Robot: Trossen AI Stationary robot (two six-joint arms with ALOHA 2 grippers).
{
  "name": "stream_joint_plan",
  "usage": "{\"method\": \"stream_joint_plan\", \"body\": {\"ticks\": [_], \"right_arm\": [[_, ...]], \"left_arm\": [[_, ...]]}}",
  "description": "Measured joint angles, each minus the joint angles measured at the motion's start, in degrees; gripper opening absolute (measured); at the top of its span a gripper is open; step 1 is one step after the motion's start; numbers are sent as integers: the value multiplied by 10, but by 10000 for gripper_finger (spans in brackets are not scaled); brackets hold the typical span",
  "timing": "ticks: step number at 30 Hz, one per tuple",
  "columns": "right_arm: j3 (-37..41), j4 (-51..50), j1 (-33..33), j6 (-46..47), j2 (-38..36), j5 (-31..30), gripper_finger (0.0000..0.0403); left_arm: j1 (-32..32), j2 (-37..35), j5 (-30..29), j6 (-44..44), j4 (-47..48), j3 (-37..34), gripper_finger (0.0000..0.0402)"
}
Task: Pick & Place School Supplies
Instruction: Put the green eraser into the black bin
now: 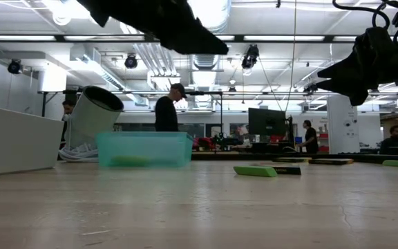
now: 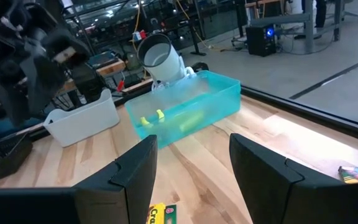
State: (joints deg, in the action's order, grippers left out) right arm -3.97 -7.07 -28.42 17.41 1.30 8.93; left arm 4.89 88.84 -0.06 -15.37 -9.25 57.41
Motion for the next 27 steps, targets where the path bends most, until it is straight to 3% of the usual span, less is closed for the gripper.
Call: {"method": "stream_joint_plan", "body": {"ticks": [27], "right_arm": [[0,0,0,0,0,0,196]], "left_arm": [[-26,134,122,5,-115,12,140]]}}
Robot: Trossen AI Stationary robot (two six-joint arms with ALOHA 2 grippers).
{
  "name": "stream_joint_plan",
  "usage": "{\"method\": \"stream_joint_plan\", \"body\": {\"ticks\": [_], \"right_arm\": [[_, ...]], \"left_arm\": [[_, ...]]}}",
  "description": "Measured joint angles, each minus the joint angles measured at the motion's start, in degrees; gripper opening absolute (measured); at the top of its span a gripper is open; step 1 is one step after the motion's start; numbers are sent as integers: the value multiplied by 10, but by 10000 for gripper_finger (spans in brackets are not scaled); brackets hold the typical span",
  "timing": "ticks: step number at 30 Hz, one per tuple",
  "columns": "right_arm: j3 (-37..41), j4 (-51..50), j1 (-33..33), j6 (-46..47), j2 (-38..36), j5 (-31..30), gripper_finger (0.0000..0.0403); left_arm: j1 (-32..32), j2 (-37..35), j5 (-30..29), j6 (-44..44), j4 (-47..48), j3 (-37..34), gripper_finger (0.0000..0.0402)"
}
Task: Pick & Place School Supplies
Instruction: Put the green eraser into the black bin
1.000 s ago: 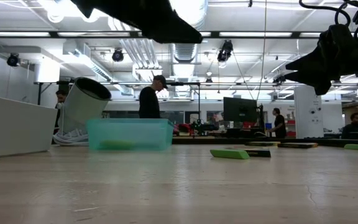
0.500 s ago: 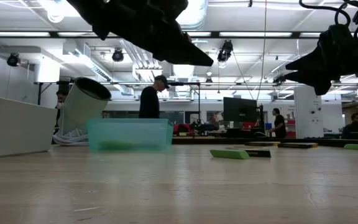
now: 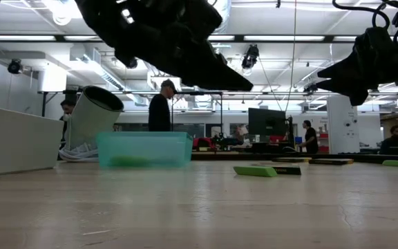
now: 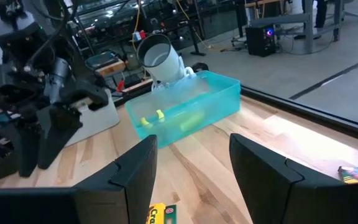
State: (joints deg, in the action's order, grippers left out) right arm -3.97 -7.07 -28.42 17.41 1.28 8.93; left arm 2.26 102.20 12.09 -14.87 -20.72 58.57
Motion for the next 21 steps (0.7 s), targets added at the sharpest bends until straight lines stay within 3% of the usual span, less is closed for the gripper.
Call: {"method": "stream_joint_plan", "body": {"ticks": [5,11,21], "right_arm": [[0,0,0,0,0,0,196],[0,0,0,0,1,0,196],[0,0,0,0,3,0,196]], "left_arm": [[0,38,11,4,28,43,140],[0,60,24,-32,130,104,140],[-1,67,7,-27,169,112,140]]}}
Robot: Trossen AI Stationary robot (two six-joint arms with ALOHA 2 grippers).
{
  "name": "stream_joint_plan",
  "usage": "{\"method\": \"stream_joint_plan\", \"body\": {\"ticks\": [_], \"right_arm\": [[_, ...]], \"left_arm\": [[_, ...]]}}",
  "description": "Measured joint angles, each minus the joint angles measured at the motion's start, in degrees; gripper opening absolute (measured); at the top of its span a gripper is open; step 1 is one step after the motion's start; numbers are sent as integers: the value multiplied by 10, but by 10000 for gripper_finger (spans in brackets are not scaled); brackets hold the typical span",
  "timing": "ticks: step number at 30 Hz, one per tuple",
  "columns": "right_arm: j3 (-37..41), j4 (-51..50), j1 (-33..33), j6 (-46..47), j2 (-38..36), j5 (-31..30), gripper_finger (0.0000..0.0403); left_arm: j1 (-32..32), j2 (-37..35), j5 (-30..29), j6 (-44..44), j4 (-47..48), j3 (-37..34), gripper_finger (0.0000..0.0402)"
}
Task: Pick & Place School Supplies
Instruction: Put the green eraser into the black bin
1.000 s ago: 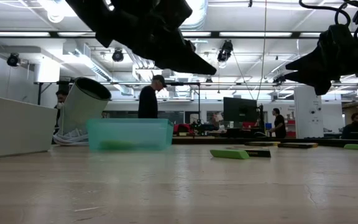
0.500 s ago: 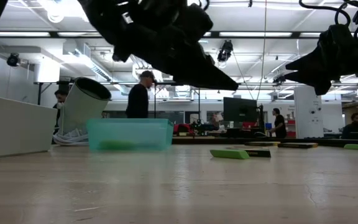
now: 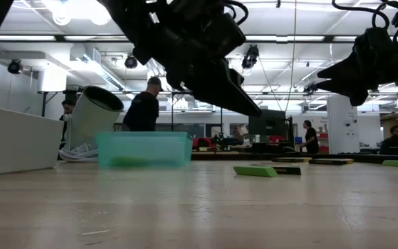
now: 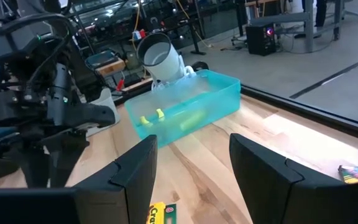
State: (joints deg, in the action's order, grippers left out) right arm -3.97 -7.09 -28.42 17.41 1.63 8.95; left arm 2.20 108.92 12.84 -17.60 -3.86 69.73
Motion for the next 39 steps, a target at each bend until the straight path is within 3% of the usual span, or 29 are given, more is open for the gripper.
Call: {"method": "stream_joint_plan", "body": {"ticks": [6,14,21,26,33,39], "right_arm": [[0,0,0,0,0,0,196],[0,0,0,0,0,0,196],[0,0,0,0,0,0,196],[0,0,0,0,0,-1,196],[0,0,0,0,0,0,196],[0,0,0,0,0,0,196]], "left_arm": [[-2,4,-47,30,23,-6,140],[-6,4,-53,56,46,-6,140],[-6,-72,-49,83,8,-13,140],[-8,-159,-50,65,-33,-73,140],[-9,-277,-51,112,-144,-200,140],[-16,-350,-70,160,-112,-279,140]]}}
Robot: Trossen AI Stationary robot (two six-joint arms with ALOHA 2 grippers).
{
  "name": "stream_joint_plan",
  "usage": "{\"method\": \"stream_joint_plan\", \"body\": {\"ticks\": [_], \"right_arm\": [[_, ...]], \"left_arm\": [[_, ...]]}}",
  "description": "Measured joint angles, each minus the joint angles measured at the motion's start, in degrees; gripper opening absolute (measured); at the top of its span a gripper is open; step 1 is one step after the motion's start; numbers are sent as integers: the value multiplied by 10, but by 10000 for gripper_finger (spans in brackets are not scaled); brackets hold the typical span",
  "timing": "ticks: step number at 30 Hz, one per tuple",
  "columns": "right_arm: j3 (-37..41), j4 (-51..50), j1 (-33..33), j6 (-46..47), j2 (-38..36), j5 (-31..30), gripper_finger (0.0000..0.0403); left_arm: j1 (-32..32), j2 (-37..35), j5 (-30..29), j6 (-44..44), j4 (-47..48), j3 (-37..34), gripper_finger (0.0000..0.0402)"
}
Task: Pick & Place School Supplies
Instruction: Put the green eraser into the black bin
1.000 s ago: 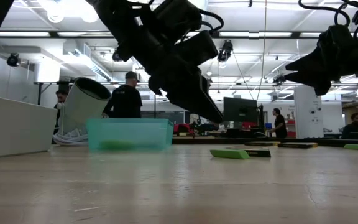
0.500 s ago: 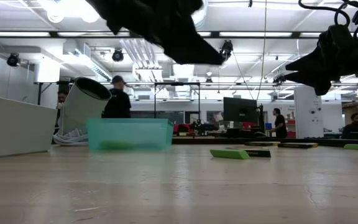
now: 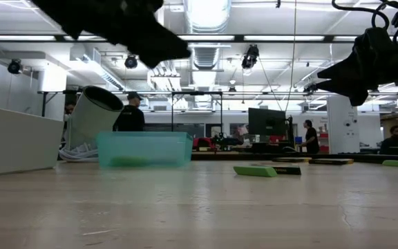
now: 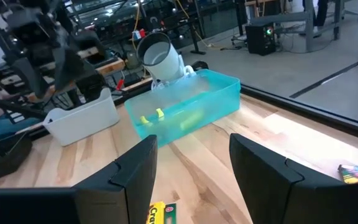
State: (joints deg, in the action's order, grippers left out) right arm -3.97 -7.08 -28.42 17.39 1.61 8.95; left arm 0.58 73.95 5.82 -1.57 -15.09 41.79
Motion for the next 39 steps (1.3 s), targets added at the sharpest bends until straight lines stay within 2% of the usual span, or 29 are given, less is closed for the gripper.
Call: {"method": "stream_joint_plan", "body": {"ticks": [6,9,17,39], "right_arm": [[0,0,0,0,0,0,196],[0,0,0,0,0,0,196],[0,0,0,0,0,0,196],[0,0,0,0,0,0,196]], "left_arm": [[8,-59,8,-43,-45,-43,140],[2,-61,2,-39,-54,-50,140],[2,-56,3,42,-55,-52,140],[2,-59,3,29,-54,-52,140]]}}
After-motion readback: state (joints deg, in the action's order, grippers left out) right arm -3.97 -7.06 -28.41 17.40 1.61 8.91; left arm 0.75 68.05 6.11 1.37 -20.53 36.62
